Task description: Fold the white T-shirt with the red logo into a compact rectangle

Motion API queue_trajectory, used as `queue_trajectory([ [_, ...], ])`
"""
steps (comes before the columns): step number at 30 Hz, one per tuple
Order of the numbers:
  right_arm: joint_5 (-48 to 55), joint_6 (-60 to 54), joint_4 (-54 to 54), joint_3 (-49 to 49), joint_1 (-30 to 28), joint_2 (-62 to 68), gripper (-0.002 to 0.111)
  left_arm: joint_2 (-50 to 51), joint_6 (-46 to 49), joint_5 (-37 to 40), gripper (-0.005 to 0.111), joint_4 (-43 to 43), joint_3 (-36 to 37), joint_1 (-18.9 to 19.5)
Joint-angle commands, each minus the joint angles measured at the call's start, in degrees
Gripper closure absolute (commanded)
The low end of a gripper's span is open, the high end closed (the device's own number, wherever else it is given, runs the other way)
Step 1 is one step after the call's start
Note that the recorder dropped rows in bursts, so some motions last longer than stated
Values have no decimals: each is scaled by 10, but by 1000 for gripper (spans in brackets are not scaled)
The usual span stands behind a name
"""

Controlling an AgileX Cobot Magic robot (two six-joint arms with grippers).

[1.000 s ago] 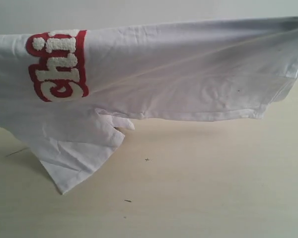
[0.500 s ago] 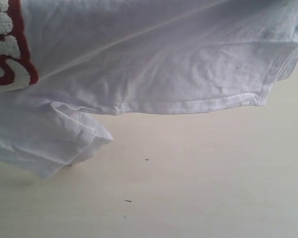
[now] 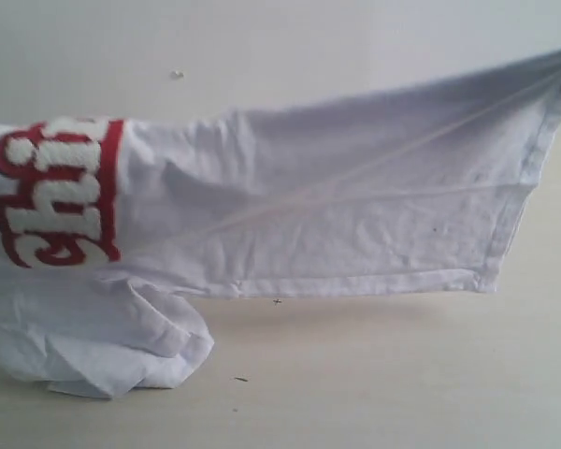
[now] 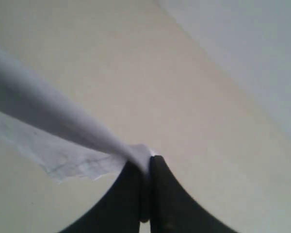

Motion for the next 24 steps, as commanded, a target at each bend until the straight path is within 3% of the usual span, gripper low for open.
queue_trajectory([
  [1,-6,8,-9,-8,-3,73,108,79,50,-25,107,-13,-3,2],
  [6,-30,-1,-24,-46,-3,175,108,194,52,-142,107,-4,-3,2],
  [10,-96,-22,-38,-83,-3,272,108,291,50,-289,107,-1,-3,2],
  [12,-168,-31,-41,-90,-3,312,108,340,50,-371,107,4,-3,2],
  [14,-319,-55,-42,-93,-3,371,108,423,50,-511,107,12,-3,19],
  [16,-420,-58,-48,-93,-3,409,108,470,49,-580,107,7,-12,40],
  [22,-542,-58,-48,-93,-3,461,108,536,38,-685,107,-45,-29,70],
  [24,-569,-58,-47,-93,-3,474,101,548,-3,-731,107,-50,-29,70],
])
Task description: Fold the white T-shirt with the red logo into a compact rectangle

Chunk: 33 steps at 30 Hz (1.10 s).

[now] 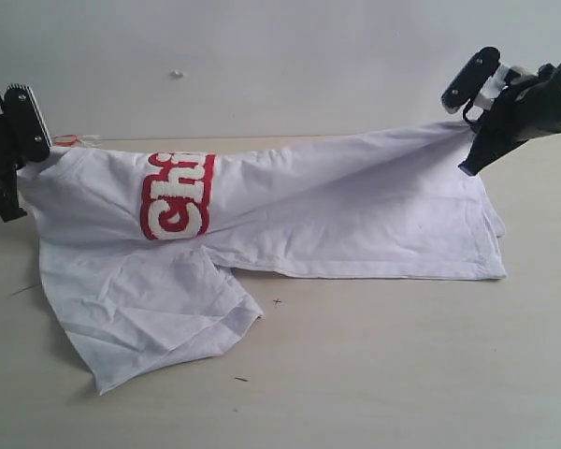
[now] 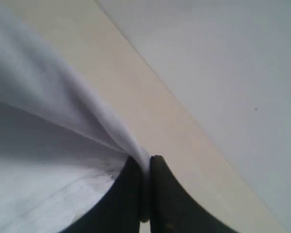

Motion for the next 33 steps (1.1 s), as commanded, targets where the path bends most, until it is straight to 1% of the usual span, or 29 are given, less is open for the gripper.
queue_trajectory([
  [1,-68,-2,13,-7,-3,17,92,21,-74,-100,104,-21,-5,3],
  [2,-74,-2,35,-7,-3,17,85,23,-87,-111,100,-21,-5,3],
  [3,-89,7,89,-11,-3,17,73,24,-121,-113,91,-21,-5,3],
  [4,-88,9,130,-17,-3,17,65,24,-151,-113,81,-21,-5,3],
  [6,-80,19,200,-30,-4,17,54,24,-208,-113,61,-26,-5,3],
  [7,-71,24,241,-38,-4,17,50,24,-247,-113,46,-31,-5,3],
  [8,-41,24,309,-53,-5,17,49,24,-304,-116,23,-52,-5,3],
  [10,-6,33,379,-71,-9,17,49,24,-325,-107,3,-83,-5,3],
  [12,28,51,418,-85,-9,17,51,24,-326,-85,2,-104,-5,3],
  [14,84,68,416,-95,-9,17,63,24,-326,-68,2,-114,-5,3],
  [16,130,72,388,-103,-9,17,83,24,-328,-66,2,-123,-5,3],
  [18,149,78,366,-104,-9,17,103,20,-330,-73,2,-123,-5,3],
  [19,155,87,358,-104,-9,17,108,12,-328,-73,2,-123,-5,3],
  [23,162,119,339,-104,-9,17,104,-15,-341,-89,2,-122,-5,2],
  [26,164,122,334,-104,-9,17,97,-33,-430,-68,2,-120,-5,2],
  [28,172,125,334,-104,-9,17,95,-34,-503,-41,2,-94,-11,8],
  [30,184,134,334,-104,-9,17,95,-32,-569,10,2,-56,-25,8],
  [33,208,134,334,-104,-9,17,95,-25,-623,82,2,-15,-47,8],
])
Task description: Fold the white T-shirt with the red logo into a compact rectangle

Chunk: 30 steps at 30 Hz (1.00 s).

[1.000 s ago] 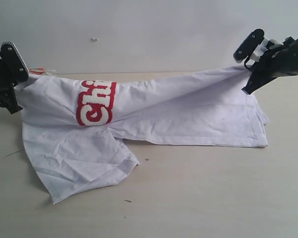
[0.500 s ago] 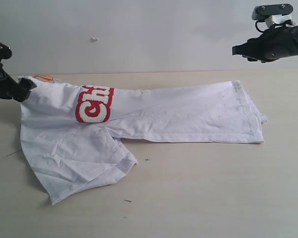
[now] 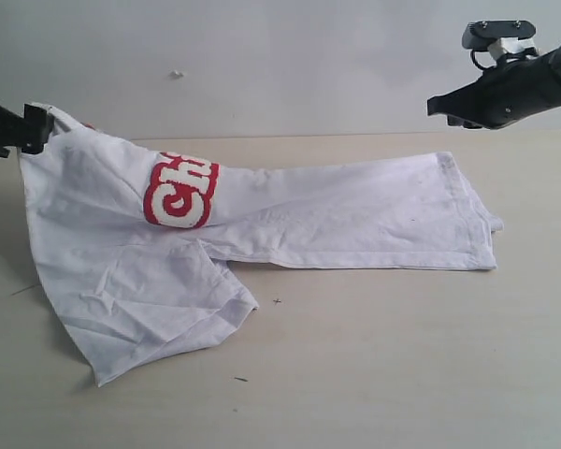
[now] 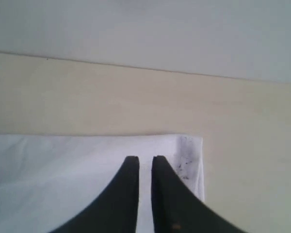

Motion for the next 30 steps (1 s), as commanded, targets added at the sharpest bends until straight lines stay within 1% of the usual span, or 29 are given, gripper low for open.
queue_trajectory([
  [1,41,6,-6,-5,0,-2,95,3,-106,101,2,52,-33,3],
  [3,61,10,-7,-5,0,-2,96,3,-124,126,2,52,-44,3],
  [5,73,42,-29,-5,0,-2,98,2,-140,157,2,51,-57,3],
  [9,88,145,-148,-5,0,-2,107,2,-145,222,4,47,-77,0],
  [12,109,227,-232,-5,0,0,108,2,-109,271,12,47,-79,-9],
  [14,134,245,-247,-5,0,7,108,3,-82,304,24,42,-79,-22],
  [15,146,245,-246,-5,0,10,108,3,-61,322,32,41,-79,-32],
  [18,187,245,-246,-5,0,26,108,3,-11,363,59,38,-79,-68],
  [19,203,245,-245,-5,0,30,108,3,-7,370,73,38,-79,-86],
  [20,212,245,-245,-5,0,31,108,3,-7,377,82,38,-79,-97],
  [22,230,245,-246,-5,0,33,108,3,-1,389,106,38,-79,-126],
  [24,237,245,-246,-5,0,30,108,3,21,402,107,38,-79,-147],
  [27,236,245,-246,-5,0,22,108,3,23,424,107,34,-79,-174],
  [29,232,245,-246,-5,0,20,108,3,27,446,107,16,-77,-187],
  [30,228,245,-249,-5,0,20,108,3,47,460,107,1,-75,-195],
])
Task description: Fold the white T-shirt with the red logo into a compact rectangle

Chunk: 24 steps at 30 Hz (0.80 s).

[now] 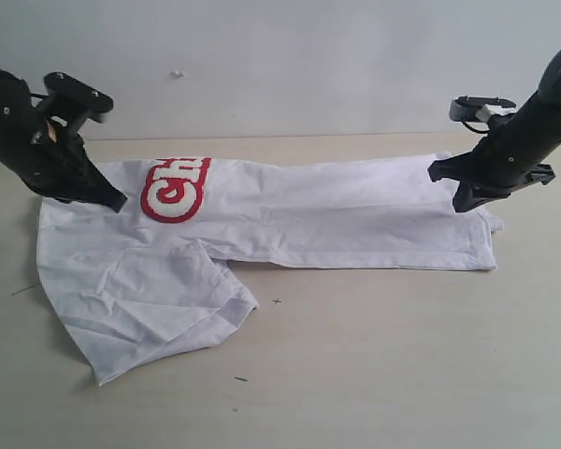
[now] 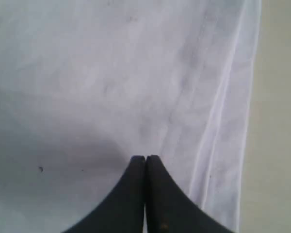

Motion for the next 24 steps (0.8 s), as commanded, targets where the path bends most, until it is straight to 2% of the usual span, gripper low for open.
queue_trajectory([
  [1,-16,3,-20,-4,0,-9,108,1,58,59,107,-56,7,-32],
  [5,-59,79,-91,-4,0,8,108,2,199,118,107,-135,43,-55],
  [8,-60,96,-102,-4,0,24,108,5,229,115,107,-176,69,-56],
  [18,-32,95,-100,-4,0,29,108,53,234,122,107,-205,90,-60],
  [21,-16,95,-100,-4,0,29,108,60,234,157,107,-202,90,-62],
  [24,-3,91,-100,-3,0,24,108,62,218,213,107,-160,92,-57],
])
